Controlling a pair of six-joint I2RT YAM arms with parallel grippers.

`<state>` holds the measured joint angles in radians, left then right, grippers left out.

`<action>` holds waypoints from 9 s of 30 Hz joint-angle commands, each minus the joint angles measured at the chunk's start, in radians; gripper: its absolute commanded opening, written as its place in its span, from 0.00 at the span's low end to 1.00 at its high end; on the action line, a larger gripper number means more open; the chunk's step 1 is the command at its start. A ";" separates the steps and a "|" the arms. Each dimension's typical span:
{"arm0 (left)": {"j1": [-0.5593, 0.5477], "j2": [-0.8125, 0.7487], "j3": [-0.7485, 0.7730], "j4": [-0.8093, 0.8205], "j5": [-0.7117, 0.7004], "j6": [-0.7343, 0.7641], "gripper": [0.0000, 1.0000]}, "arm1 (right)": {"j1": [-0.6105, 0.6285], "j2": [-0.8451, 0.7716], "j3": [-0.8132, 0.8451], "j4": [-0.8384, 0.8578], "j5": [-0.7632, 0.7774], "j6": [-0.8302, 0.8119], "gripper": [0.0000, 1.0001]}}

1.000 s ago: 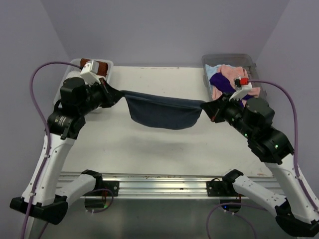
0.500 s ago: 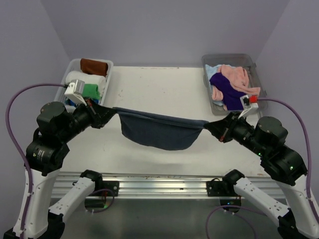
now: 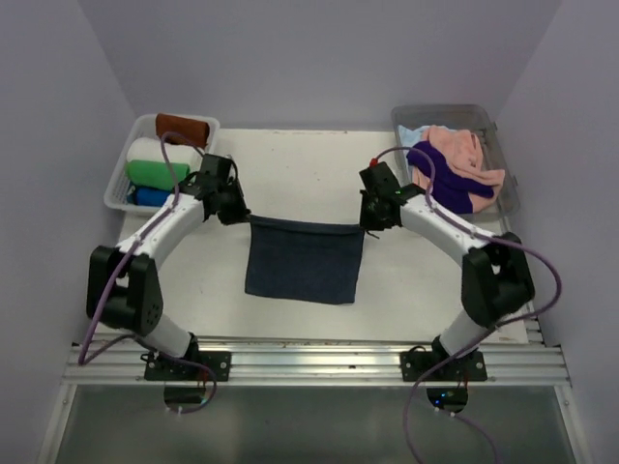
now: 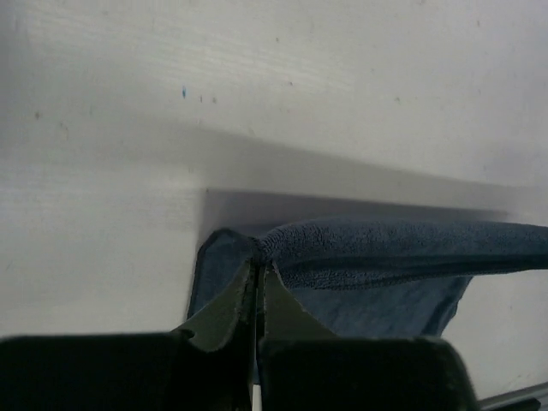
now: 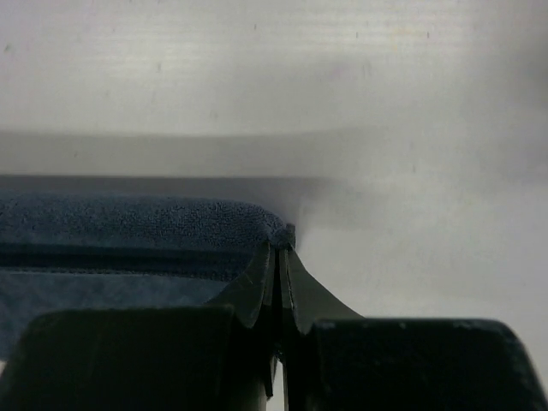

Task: Roll the towels
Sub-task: Flatten the towel, then fold the towel

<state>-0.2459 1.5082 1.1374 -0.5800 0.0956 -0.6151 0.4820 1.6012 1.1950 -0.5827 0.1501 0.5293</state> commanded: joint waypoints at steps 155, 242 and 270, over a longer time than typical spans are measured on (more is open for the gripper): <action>-0.469 -0.118 -0.384 0.147 0.178 -0.143 0.55 | 0.380 -0.187 -0.374 0.119 -0.146 0.020 0.31; -0.497 -0.009 -0.456 0.177 0.047 -0.396 0.00 | 0.371 -0.262 -0.549 0.302 -0.153 0.162 0.13; -0.463 -0.016 -0.415 0.180 0.144 -0.330 0.35 | 0.371 -0.264 -0.488 0.271 -0.106 0.166 0.00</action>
<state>-0.7116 1.4731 0.7334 -0.4404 0.2077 -0.9527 0.8562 1.3346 0.7166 -0.3176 0.0353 0.6884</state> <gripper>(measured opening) 0.297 0.014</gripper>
